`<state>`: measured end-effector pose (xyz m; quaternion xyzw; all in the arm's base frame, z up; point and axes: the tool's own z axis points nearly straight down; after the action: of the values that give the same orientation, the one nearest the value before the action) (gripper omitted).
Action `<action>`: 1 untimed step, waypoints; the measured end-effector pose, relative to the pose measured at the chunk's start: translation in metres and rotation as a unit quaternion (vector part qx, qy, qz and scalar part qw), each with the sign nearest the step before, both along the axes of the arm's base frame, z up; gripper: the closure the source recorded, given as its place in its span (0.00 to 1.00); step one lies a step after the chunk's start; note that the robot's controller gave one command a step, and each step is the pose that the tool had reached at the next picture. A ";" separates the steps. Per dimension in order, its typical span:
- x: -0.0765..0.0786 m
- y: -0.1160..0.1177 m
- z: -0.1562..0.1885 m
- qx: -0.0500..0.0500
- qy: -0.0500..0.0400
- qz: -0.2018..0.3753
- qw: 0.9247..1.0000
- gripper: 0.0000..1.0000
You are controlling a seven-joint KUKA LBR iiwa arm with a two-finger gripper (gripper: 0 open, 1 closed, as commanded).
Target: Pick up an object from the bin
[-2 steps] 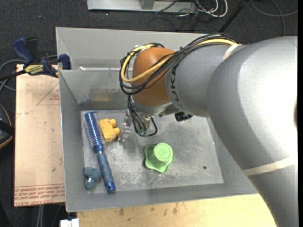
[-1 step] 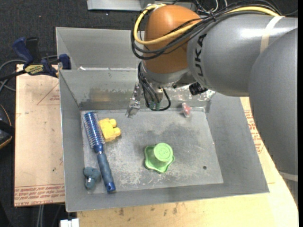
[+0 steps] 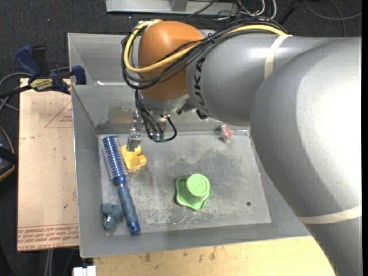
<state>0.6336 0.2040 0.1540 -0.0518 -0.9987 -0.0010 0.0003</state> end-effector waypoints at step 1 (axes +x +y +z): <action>0.018 0.039 0.031 0.001 -0.004 0.084 0.996 1.00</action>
Offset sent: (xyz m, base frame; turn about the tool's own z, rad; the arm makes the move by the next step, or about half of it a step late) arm 0.0175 0.0367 0.0296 -0.1679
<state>0.6519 0.2427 0.1850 0.0326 -0.9995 -0.0019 -0.0032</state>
